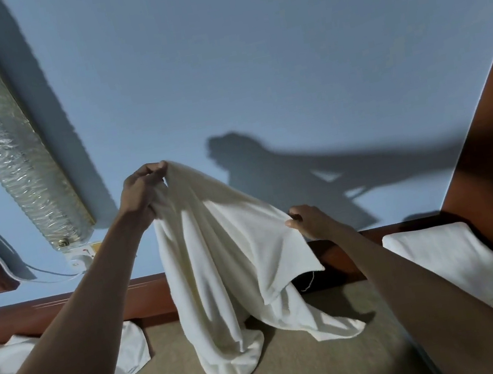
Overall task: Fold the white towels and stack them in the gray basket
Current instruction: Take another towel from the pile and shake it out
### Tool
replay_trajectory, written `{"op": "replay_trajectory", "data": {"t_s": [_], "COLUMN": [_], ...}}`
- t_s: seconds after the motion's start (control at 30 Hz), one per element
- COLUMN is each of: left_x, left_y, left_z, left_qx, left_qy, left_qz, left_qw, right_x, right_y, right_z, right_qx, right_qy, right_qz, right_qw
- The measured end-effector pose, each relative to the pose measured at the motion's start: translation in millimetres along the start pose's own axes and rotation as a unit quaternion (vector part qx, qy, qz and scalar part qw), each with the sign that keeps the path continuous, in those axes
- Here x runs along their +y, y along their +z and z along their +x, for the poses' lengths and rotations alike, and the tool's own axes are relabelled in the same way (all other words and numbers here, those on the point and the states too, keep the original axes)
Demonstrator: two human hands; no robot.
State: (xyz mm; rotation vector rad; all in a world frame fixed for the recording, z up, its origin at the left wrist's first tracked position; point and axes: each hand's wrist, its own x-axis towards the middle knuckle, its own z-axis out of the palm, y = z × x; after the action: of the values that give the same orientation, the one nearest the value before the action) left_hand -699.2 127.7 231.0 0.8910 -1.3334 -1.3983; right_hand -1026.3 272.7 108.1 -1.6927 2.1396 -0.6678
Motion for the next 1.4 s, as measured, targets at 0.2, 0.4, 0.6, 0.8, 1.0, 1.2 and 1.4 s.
{"op": "replay_trajectory", "data": {"t_s": [0.2, 0.4, 0.6, 0.8, 1.0, 1.2, 1.4], "left_x": [4, -4, -39, -58, -76, -100, -103], "left_y": [-2, 4, 10, 23, 38, 48, 46], "left_z": [0, -1, -13, -40, -64, -72, -67], "left_qx": [0.024, 0.013, -0.084, -0.180, -0.246, -0.081, -0.018], "left_qy": [0.007, -0.058, -0.090, -0.025, 0.014, 0.114, 0.117], "left_qz": [-0.024, 0.193, 0.232, 0.287, 0.348, 0.347, 0.330], "left_qw": [0.999, 0.979, 0.965, 0.940, 0.904, 0.927, 0.936], "right_x": [12, -4, -61, -97, -108, -104, -97], "right_y": [15, 22, 6, 21, 34, 44, 49], "right_z": [-6, -4, 4, 10, 14, 22, 18], "right_qx": [-0.039, -0.037, -0.073, -0.041, 0.032, 0.069, 0.045], "right_qy": [0.026, 0.037, 0.031, 0.092, 0.177, 0.226, 0.238], "right_qz": [-0.012, 0.121, 0.416, 0.610, 0.730, 0.750, 0.764], "right_qw": [0.999, 0.991, 0.906, 0.786, 0.659, 0.617, 0.597]}}
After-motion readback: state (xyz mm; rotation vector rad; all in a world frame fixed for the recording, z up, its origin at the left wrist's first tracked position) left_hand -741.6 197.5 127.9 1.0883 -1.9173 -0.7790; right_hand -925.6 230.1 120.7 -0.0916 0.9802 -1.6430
